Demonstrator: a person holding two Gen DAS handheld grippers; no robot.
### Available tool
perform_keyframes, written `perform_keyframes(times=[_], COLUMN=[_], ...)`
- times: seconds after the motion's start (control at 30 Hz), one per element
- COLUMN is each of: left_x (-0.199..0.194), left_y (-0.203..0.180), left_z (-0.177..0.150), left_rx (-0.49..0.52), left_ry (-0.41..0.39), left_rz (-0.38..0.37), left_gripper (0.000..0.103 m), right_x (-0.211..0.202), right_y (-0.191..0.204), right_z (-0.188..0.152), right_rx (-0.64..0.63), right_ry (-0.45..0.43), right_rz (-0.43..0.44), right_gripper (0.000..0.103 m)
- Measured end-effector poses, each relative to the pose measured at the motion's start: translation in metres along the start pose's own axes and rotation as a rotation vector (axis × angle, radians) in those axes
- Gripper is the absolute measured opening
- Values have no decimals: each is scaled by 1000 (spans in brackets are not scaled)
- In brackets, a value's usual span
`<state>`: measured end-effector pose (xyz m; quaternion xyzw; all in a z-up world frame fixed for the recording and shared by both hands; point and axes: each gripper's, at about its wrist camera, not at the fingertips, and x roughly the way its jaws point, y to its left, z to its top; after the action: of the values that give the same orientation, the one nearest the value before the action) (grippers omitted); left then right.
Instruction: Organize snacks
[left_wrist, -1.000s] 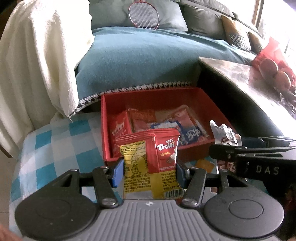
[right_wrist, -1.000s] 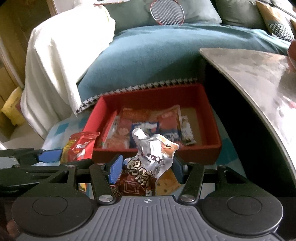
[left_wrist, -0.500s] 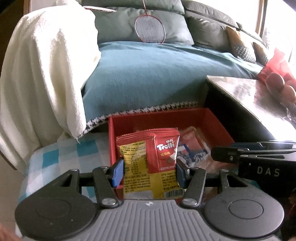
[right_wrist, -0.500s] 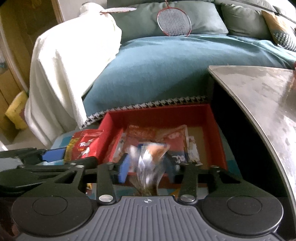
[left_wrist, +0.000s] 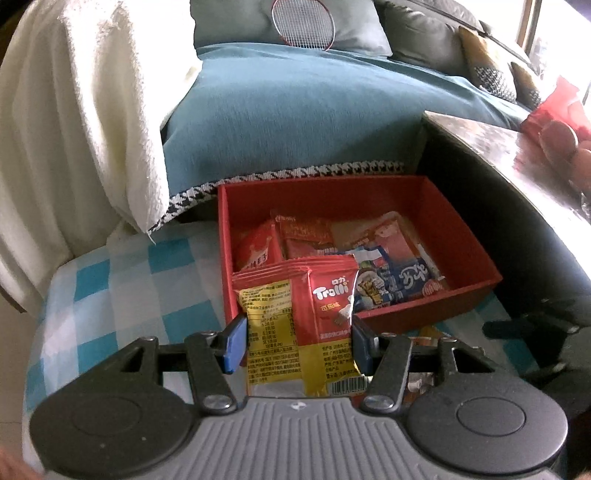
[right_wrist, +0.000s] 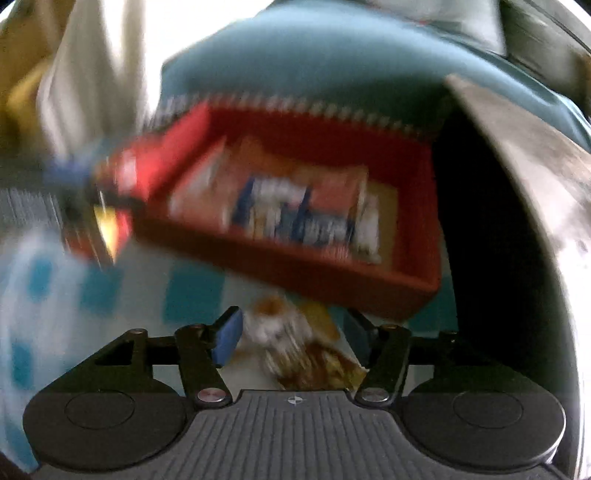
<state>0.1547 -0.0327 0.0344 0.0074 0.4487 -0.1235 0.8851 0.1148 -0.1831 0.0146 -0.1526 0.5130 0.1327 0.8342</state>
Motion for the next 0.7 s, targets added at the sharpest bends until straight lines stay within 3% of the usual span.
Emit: perform_keyframes(times=[0.13,0.23,0.43,0.53,0.6,0.7], left_x=[2,8,16,17,17,14], left_y=[-2,-2,2,0,0,2], left_z=[0,0,-2,-3,-3,-2], left_rx=[9,6,-7,-2,3,-3], left_ry=[5,27,65,73,74,67], left_rz=[-12,-26,-47,-52,-54,-56], left_gripper=[50,50,50,50,50,50], right_x=[11,19,44,45,43,41], right_y=[-3,-10,0,-4,-6,-1], right_z=[0,6,-2,-2,-3,-12], right_rx=[-132,-165,-231,-178,-115,-60], right_ry=[1,-12,39,45,65,99], right_rz=[10,74,156,193,170,127], right_gripper=[70,82,81,70,59,56])
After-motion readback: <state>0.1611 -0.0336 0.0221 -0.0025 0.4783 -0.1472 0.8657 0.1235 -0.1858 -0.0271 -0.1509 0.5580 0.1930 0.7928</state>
